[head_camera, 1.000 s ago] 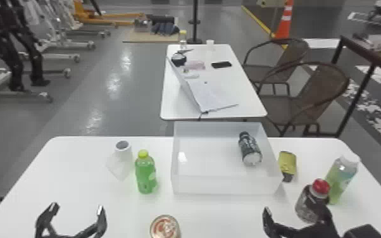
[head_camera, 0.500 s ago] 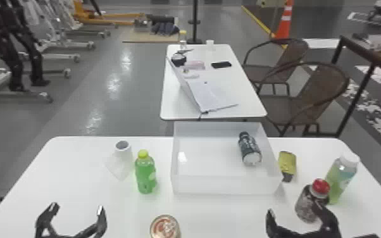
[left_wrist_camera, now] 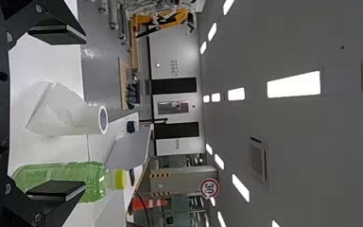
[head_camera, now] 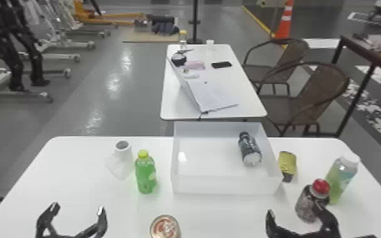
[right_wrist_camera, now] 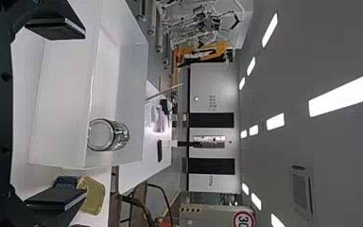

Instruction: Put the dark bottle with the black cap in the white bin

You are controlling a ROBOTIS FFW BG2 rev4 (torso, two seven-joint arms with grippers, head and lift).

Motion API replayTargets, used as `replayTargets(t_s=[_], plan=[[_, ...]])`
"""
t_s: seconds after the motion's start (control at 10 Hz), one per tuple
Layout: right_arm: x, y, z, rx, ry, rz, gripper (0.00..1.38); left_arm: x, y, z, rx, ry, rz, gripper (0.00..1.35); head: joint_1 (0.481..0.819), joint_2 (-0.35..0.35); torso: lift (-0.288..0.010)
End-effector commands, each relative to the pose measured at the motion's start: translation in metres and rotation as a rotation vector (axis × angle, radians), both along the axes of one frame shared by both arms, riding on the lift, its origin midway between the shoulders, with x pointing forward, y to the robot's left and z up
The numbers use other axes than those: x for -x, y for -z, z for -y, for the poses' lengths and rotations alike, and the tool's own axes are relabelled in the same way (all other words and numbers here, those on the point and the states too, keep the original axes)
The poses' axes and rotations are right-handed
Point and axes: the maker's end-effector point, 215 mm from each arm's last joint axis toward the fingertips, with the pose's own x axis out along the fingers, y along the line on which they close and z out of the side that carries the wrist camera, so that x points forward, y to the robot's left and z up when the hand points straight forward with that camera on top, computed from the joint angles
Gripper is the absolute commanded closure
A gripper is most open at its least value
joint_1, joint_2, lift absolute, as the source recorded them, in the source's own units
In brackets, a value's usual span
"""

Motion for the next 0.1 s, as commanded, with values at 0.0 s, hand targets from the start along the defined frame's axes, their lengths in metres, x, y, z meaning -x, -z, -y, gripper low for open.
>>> replayTargets(t_s=[0.0], plan=[[0.0000, 0.0003, 0.0003, -0.001, 0.001, -0.001, 0.12, -0.0004, 0.0000, 0.0005, 0.003, -0.001, 0.001, 0.21, 0.549, 0.000, -0.100]])
